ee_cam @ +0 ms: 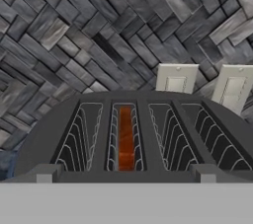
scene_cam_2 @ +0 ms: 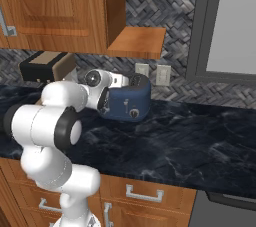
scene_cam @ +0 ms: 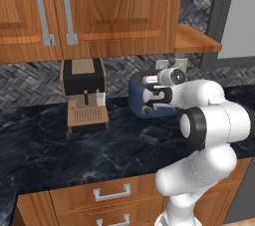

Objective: Start the toaster. Once the lever pops up, take the bread to the plate on the dining counter.

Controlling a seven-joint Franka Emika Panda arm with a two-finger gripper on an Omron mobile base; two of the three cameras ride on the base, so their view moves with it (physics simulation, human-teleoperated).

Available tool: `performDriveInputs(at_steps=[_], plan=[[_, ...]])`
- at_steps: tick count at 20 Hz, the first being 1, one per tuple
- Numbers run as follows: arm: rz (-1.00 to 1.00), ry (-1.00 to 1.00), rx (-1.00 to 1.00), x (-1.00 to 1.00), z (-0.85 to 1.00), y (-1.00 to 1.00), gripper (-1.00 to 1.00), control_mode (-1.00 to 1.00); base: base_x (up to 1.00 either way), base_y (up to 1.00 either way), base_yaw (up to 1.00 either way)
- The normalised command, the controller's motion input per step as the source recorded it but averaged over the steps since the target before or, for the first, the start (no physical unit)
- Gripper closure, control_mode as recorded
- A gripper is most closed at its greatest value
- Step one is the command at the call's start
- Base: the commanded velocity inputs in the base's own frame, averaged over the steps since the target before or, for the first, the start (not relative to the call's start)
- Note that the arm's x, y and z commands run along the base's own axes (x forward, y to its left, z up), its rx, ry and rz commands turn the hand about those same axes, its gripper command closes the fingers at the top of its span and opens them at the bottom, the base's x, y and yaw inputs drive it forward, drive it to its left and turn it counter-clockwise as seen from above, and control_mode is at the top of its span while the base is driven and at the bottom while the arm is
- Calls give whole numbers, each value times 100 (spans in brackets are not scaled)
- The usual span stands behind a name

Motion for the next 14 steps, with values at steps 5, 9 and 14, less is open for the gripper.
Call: performDriveInputs(at_steps=[5, 9, 14], plan=[[0, 0, 0, 10, 0, 0, -100, -100, 0, 0, 0], [0, 0, 0, 6, 0, 0, -100, -100, 0, 0, 0], [0, 0, 0, 8, 0, 0, -100, -100, 0, 0, 0]])
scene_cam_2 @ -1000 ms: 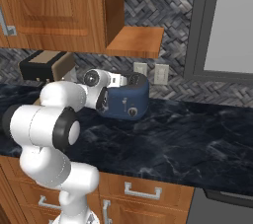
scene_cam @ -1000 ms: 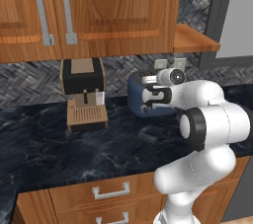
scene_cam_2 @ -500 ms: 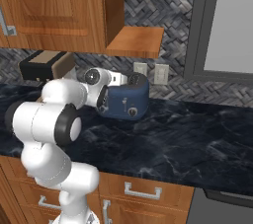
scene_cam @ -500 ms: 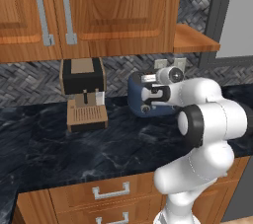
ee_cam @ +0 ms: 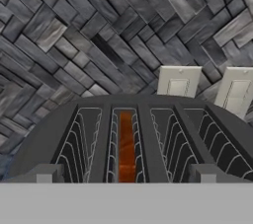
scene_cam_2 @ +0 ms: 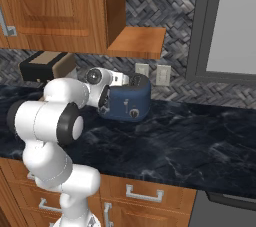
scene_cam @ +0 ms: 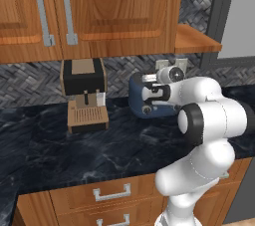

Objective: Start the toaster. Once the lever pops up, take the bread to the plate on the dining counter.

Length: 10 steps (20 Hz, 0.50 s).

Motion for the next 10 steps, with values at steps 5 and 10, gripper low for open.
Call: performDriveInputs(at_steps=[5, 10], plan=[[0, 0, 0, 5, 0, 0, -100, -100, 0, 0, 0], [0, 0, 0, 7, 0, 0, -100, -100, 0, 0, 0]])
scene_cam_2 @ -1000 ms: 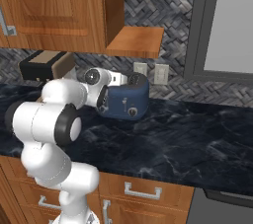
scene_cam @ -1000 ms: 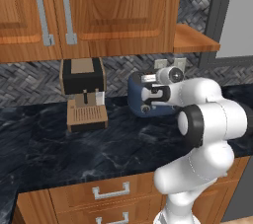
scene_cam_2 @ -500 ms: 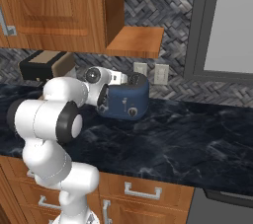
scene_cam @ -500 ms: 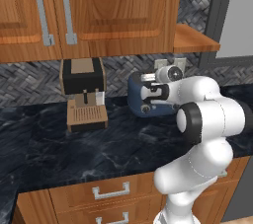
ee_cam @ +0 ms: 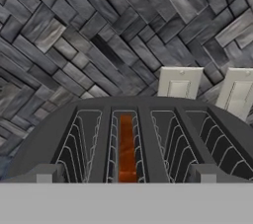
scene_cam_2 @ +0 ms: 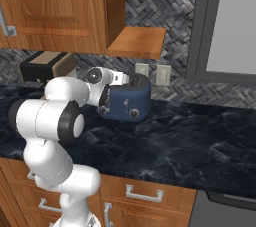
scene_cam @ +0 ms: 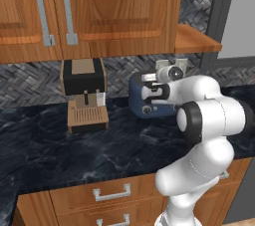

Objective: Start the toaster. Once the lever pops up, take the bread to the plate on the dining counter.

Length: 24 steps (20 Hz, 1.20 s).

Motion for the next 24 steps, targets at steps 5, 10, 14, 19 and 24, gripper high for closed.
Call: performDriveInputs(at_steps=[5, 10, 14, 19, 24], plan=[[0, 0, 0, 11, 0, 0, -100, -100, 0, 0, 0], [0, 0, 0, 0, 0, 0, -100, -100, 0, 0, 0], [0, 0, 0, 0, 0, 0, -100, -100, 0, 0, 0], [0, 0, 0, 0, 0, 0, -100, -100, 0, 0, 0], [0, 0, 0, 0, 0, 0, -100, -100, 0, 0, 0]])
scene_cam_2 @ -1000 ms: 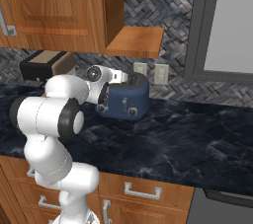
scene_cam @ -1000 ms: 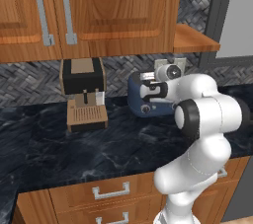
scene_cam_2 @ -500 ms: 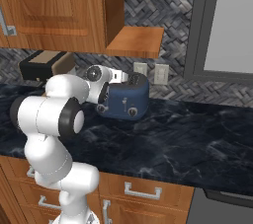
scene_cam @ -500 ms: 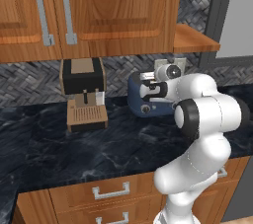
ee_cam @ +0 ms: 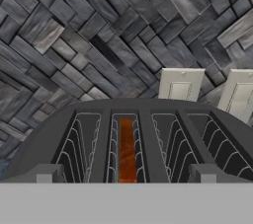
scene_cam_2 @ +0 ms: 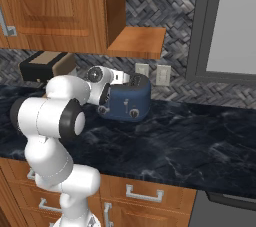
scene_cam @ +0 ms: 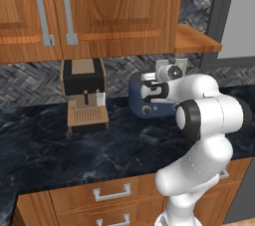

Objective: Start the toaster. Once the lever pops up, take the bread to the plate on the dining counter.

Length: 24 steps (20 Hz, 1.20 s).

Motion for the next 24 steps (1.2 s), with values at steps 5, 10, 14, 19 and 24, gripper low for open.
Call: performDriveInputs(at_steps=[5, 10, 14, 19, 24], plan=[[0, 0, 0, 0, 0, 0, -100, -100, 0, 0, 0], [0, 0, 0, 0, 0, 0, -100, -100, 0, 0, 0], [0, 0, 0, 0, 0, 0, -100, -100, 0, 0, 0], [0, 0, 0, 0, 0, 0, -100, -100, 0, 0, 0], [0, 0, 0, 0, 0, 0, -100, -100, 0, 0, 0]])
